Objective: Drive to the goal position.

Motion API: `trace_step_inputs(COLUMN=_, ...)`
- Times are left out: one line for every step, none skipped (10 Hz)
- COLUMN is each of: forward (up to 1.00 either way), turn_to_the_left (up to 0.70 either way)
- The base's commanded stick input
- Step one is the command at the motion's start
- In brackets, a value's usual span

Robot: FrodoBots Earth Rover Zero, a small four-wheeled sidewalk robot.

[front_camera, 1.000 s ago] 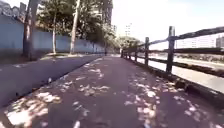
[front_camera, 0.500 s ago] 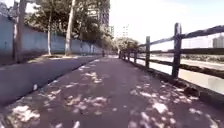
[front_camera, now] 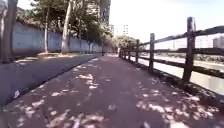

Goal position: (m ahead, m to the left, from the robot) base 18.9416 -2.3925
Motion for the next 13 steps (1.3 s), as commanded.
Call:
trace_step_inputs(forward=0.85, turn_to_the_left=0.0)
trace_step_inputs(forward=0.85, turn_to_the_left=0.0)
trace_step_inputs(forward=0.85, turn_to_the_left=0.0)
trace_step_inputs(forward=0.85, turn_to_the_left=0.0)
trace_step_inputs(forward=0.85, turn_to_the_left=0.0)
trace_step_inputs(forward=0.85, turn_to_the_left=0.0)
trace_step_inputs(forward=0.85, turn_to_the_left=0.0)
trace_step_inputs(forward=0.85, turn_to_the_left=0.0)
trace_step_inputs(forward=0.85, turn_to_the_left=0.0)
trace_step_inputs(forward=0.85, turn_to_the_left=0.0)
trace_step_inputs(forward=0.85, turn_to_the_left=0.0)
trace_step_inputs(forward=0.85, turn_to_the_left=0.0)
trace_step_inputs(forward=0.85, turn_to_the_left=0.0)
